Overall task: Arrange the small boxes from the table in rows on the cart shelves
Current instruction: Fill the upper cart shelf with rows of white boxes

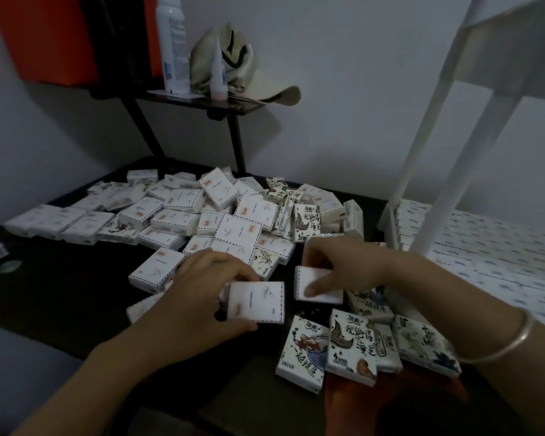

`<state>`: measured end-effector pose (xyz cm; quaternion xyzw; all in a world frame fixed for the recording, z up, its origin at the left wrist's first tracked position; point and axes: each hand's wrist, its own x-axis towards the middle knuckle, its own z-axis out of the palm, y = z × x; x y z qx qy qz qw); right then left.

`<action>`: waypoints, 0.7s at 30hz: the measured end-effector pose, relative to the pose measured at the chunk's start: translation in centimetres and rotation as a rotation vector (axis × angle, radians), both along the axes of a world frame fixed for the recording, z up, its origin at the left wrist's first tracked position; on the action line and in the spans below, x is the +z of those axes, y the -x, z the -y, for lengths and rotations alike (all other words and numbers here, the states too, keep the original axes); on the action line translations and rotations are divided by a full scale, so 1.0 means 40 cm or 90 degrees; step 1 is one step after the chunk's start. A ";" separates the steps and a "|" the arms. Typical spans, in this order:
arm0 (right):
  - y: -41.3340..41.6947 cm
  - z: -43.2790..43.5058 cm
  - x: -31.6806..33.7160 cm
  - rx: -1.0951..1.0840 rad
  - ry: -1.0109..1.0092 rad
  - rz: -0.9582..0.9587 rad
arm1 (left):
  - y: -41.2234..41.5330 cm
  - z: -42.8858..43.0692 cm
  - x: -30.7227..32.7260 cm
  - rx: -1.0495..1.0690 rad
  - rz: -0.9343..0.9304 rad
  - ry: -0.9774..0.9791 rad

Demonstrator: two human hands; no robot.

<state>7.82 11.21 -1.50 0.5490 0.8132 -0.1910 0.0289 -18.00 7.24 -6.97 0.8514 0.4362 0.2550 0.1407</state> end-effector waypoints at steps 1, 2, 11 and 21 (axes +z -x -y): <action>-0.008 -0.003 -0.009 -0.029 -0.025 -0.058 | -0.004 -0.003 0.002 0.003 0.001 -0.007; -0.014 -0.002 -0.015 -0.060 -0.042 -0.121 | -0.009 -0.006 0.006 0.002 0.006 -0.017; -0.003 0.082 0.071 -0.135 -0.027 -0.526 | -0.058 -0.011 0.093 -0.015 0.224 0.042; -0.071 0.246 0.284 -0.087 -0.118 -0.647 | -0.145 0.014 0.370 -0.061 0.303 -0.036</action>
